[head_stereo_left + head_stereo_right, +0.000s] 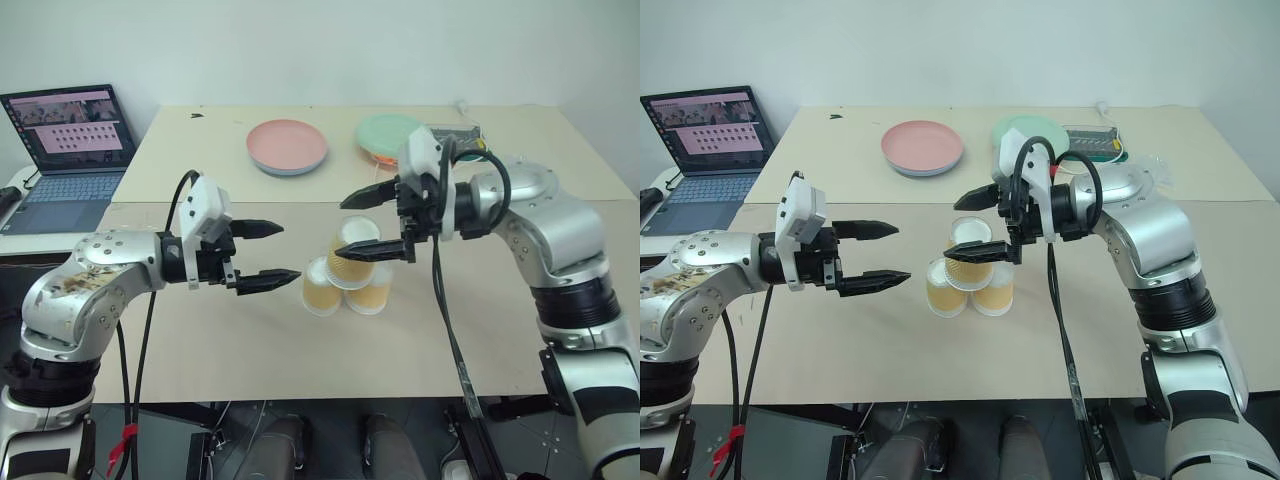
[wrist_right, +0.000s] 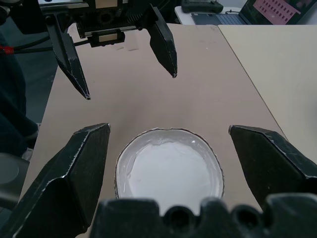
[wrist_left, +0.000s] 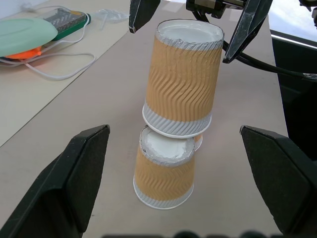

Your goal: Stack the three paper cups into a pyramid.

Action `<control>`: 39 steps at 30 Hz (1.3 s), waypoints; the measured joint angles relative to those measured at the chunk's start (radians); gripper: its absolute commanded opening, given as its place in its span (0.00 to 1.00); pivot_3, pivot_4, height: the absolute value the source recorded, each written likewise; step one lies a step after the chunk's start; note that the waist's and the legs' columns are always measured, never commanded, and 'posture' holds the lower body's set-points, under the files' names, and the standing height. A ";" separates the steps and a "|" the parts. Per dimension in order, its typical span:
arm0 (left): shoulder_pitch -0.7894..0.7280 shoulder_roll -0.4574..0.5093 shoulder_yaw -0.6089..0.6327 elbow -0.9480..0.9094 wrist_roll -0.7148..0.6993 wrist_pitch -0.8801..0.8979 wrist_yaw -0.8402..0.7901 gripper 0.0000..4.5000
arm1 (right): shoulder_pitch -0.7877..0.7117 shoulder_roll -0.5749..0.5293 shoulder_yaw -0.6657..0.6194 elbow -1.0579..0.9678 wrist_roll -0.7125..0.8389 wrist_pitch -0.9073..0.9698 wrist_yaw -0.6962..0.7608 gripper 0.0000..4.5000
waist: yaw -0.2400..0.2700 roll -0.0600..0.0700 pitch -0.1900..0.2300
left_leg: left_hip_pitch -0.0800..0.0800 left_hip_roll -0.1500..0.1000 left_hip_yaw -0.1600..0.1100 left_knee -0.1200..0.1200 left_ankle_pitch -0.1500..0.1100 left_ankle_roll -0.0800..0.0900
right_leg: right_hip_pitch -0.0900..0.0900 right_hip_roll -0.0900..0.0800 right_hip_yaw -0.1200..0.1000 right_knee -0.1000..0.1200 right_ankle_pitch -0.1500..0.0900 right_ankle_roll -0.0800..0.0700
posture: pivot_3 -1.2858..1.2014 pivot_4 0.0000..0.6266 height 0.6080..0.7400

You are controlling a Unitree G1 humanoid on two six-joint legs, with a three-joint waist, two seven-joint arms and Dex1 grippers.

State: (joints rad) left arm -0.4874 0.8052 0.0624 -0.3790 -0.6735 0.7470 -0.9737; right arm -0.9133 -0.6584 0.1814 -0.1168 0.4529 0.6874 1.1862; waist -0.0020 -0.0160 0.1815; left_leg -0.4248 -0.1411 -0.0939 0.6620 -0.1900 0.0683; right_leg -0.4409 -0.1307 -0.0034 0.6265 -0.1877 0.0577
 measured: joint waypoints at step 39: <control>0.141 -0.467 0.372 0.463 0.365 -0.438 0.908 1.00 | 0.585 0.118 -0.546 0.398 -0.324 -0.356 -1.003 0.99 | -0.001 -0.003 -0.002 | 0.019 0.004 0.016 -0.002 -0.001 -0.001 | 0.015 0.002 0.012 -0.002 0.000 0.010 | 0.52 0.24 0.81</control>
State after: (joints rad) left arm -0.3465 0.3387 0.4340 0.0839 -0.3090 0.3089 -0.0661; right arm -0.3279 -0.5400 -0.3646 0.2809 0.1285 0.3313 0.1833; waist -0.0025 -0.0190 0.1791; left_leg -0.4060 -0.1374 -0.0783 0.6597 -0.1908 0.0675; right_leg -0.4263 -0.1287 0.0082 0.6246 -0.1878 0.0679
